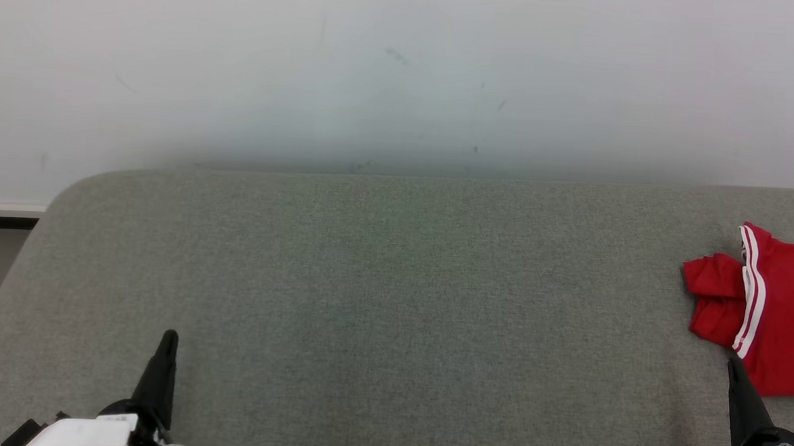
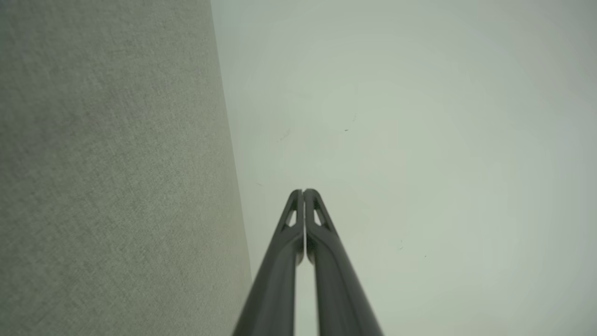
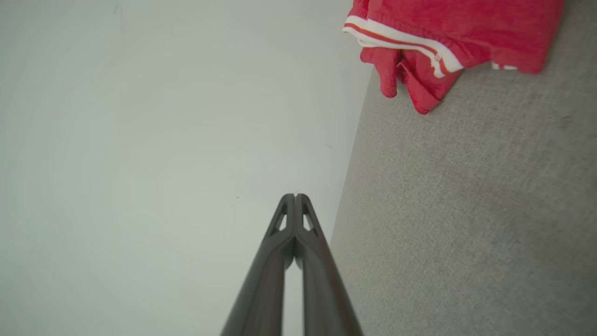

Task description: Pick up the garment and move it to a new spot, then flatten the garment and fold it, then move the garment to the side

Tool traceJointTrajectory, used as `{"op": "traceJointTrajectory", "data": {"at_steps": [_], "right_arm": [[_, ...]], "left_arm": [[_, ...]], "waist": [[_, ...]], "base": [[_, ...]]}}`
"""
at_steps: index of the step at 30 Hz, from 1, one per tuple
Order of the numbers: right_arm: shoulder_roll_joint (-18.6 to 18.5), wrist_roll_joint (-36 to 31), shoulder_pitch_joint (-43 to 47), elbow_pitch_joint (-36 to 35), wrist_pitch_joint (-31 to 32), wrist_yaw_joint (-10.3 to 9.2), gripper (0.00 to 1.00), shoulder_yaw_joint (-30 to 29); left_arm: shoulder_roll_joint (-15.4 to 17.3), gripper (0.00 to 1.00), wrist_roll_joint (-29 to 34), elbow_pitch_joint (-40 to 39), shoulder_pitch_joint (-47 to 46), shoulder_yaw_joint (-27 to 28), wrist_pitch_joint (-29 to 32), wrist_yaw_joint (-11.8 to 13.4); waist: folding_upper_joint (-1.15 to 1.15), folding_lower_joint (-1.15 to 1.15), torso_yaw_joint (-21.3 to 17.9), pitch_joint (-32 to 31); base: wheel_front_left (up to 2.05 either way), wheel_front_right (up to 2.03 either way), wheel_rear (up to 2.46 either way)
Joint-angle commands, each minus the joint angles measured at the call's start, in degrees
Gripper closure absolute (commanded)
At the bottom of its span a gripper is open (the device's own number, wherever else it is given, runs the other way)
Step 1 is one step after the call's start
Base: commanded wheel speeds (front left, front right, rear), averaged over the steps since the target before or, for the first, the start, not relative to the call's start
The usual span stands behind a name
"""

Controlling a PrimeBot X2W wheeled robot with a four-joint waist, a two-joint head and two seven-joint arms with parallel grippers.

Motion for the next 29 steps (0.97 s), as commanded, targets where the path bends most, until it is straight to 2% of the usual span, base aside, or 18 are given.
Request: {"op": "traceJointTrajectory", "data": {"at_steps": [1,29], "right_arm": [[-0.09,0.11,-0.69,-0.23,0.19,0.0,1.0,-0.21],[-0.1,0.11,-0.68,-0.23,0.19,0.0,1.0,-0.2]], "left_arm": [[0.36,1.0,-0.77,0.02,-0.5,0.17,0.2,-0.42],[0.36,1.0,-0.78,0.01,-0.5,0.16,0.2,-0.42]], "waist": [[0.0,0.0,0.0,0.0],[0.0,0.0,0.0,0.0]], "base": [[0.0,0.0,0.0],[0.0,0.0,0.0]]}}
